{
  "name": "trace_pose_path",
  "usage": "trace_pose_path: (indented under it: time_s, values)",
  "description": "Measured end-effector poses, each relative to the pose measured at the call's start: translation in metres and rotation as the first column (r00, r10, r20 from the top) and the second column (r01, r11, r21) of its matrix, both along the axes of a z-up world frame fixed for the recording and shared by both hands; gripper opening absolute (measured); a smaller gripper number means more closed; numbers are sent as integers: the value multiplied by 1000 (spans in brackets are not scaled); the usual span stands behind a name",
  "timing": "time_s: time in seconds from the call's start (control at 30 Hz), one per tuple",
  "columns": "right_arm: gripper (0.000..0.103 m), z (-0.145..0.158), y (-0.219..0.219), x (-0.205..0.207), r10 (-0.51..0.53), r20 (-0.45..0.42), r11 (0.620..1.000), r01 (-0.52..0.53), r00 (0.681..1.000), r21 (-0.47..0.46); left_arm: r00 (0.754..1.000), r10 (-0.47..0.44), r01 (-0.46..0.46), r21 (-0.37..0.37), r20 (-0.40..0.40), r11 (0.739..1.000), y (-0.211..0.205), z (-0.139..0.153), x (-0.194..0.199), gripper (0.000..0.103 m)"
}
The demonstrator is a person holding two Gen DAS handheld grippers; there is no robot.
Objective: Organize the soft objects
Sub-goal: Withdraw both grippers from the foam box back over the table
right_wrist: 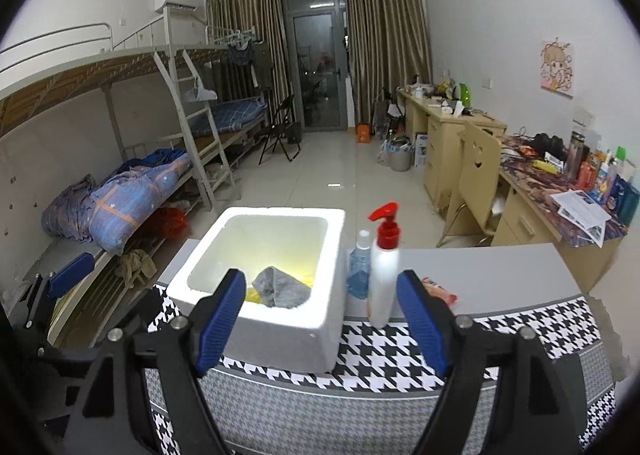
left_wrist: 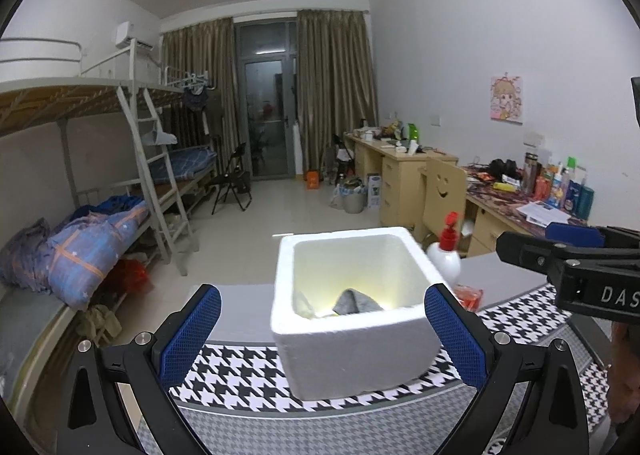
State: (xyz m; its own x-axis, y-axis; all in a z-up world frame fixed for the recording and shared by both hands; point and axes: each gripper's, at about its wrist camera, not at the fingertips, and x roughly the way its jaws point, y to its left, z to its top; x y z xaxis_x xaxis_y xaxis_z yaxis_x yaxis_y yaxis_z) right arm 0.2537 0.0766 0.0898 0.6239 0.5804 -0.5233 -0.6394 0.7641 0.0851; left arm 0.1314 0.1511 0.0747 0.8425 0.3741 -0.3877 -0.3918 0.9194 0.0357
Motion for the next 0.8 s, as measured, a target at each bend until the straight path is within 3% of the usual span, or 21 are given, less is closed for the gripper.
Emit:
trace_pose_path:
  time_s: [0.4, 0.8]
  values:
    - [82, -5, -57, -26, -52, 17, 998, 51, 999, 22, 996, -81, 81, -5, 32, 997, -39, -2, -24, 102]
    - [82, -33, -99, -56, -96, 56, 995, 96, 994, 11, 989, -135, 136, -24, 55, 990, -69, -24, -46, 102]
